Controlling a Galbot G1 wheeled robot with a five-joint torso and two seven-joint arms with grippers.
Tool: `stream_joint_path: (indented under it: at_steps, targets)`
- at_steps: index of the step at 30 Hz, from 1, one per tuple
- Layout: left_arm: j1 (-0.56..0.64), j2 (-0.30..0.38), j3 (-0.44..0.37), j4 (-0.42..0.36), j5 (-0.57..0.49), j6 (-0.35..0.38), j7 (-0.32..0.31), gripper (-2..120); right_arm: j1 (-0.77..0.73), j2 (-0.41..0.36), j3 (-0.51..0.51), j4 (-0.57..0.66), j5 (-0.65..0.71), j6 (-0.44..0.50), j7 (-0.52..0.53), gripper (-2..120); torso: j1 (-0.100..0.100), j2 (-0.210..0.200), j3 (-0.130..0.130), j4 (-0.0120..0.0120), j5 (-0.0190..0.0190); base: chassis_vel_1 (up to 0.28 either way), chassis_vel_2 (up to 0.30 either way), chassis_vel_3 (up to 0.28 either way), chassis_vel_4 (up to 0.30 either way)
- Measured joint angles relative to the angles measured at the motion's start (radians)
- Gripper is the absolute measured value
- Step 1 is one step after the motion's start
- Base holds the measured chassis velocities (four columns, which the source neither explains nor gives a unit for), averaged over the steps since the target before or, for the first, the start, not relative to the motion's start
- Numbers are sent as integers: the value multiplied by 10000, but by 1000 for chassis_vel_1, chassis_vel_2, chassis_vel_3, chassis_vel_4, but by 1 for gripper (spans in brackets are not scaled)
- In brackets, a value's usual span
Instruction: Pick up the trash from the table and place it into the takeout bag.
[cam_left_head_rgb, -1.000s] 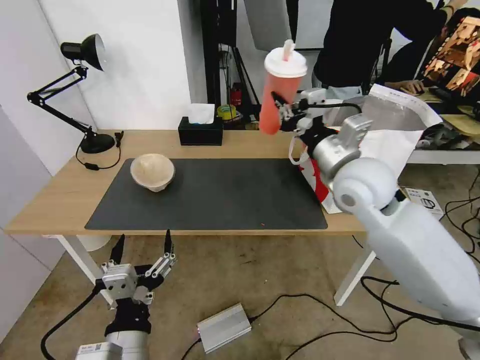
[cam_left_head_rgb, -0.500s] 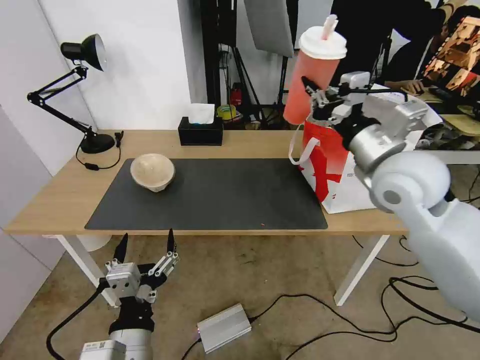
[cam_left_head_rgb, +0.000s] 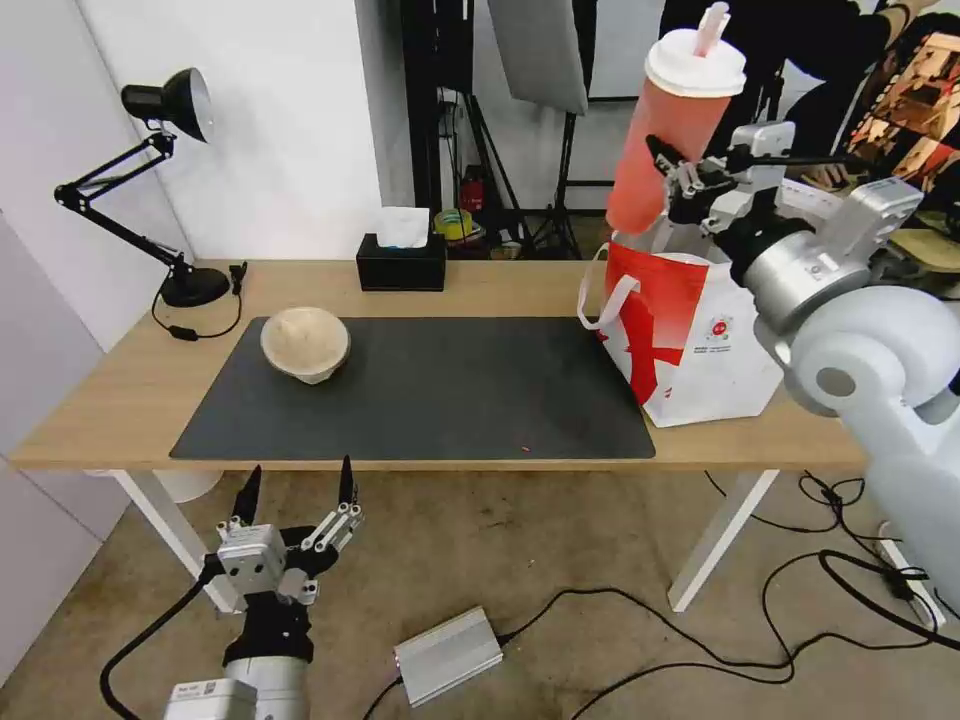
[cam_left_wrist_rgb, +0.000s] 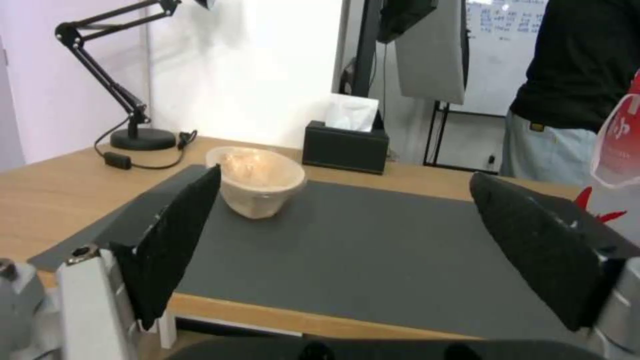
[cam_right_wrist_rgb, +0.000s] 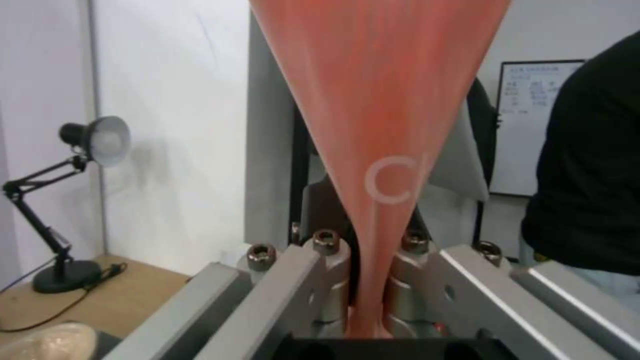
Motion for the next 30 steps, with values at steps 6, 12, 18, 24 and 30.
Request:
stream_joint_path:
  at_steps: [6,12,18,24,30]
  targets:
    - [36,1,-7,-22,5,-1,0,100,51,-88,48,-407,13,51,-15,2,0,0,0,0,0,0,0,0,0]
    - [68,2,-9,-54,9,-13,0,100,129,-81,49,-945,-47,91,-55,2,0,0,0,0,-1,0,0,0,0]
    - [85,3,-13,-89,12,-23,0,100,161,-68,49,-1475,-296,235,-233,2,0,0,0,0,0,0,0,0,0]
    - [127,4,-13,-117,12,-116,0,100,86,61,19,-2112,-534,311,-281,2,1,0,0,0,0,0,0,0,0]
    - [261,4,-53,-210,12,-200,0,100,129,214,-36,-2660,-802,323,-282,2,1,-1,0,0,0,0,0,0,0]
